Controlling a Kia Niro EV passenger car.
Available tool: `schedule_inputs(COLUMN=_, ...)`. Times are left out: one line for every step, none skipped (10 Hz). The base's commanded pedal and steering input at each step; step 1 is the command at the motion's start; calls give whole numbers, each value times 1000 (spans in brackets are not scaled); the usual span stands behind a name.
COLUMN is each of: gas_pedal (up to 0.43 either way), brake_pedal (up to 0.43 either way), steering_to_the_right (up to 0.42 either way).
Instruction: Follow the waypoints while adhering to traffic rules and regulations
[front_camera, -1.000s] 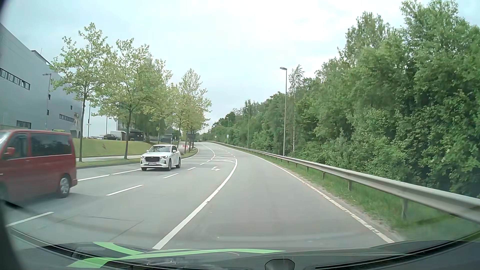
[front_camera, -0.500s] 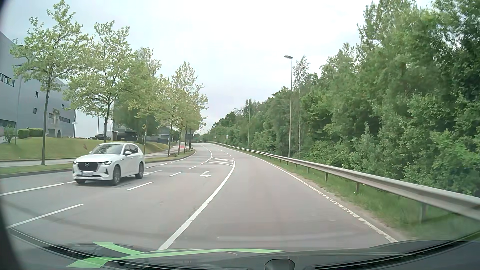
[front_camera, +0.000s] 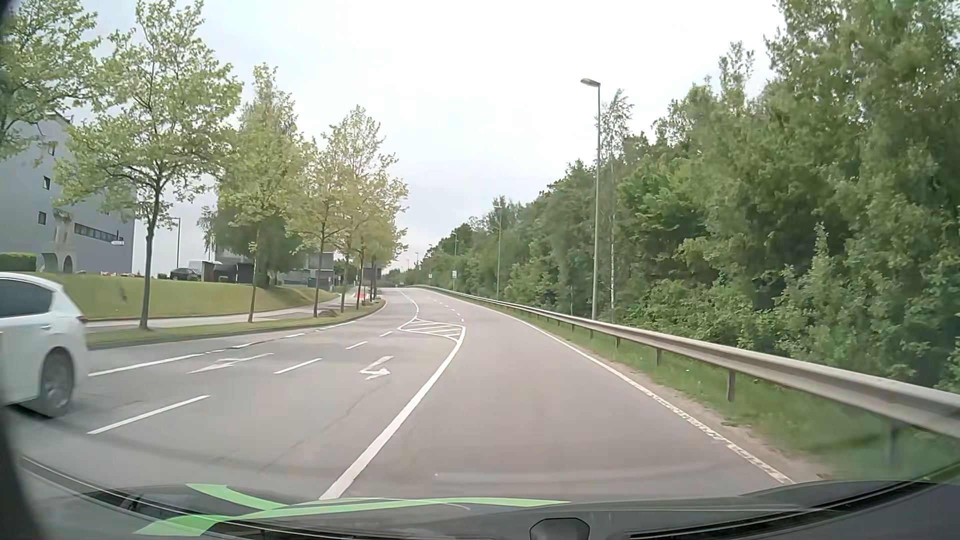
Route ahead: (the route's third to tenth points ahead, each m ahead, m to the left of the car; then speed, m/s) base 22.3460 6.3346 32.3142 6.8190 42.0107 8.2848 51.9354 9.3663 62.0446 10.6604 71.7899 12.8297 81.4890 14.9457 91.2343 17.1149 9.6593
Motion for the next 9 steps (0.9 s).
schedule_inputs(gas_pedal=98, brake_pedal=0, steering_to_the_right=-4)
schedule_inputs(gas_pedal=98, brake_pedal=0, steering_to_the_right=-4)
schedule_inputs(gas_pedal=98, brake_pedal=0, steering_to_the_right=-4)
schedule_inputs(gas_pedal=98, brake_pedal=0, steering_to_the_right=-4)
schedule_inputs(gas_pedal=98, brake_pedal=0, steering_to_the_right=-4)
schedule_inputs(gas_pedal=98, brake_pedal=0, steering_to_the_right=-4)
schedule_inputs(gas_pedal=98, brake_pedal=0, steering_to_the_right=-4)
schedule_inputs(gas_pedal=98, brake_pedal=0, steering_to_the_right=-4)
schedule_inputs(gas_pedal=98, brake_pedal=0, steering_to_the_right=-4)
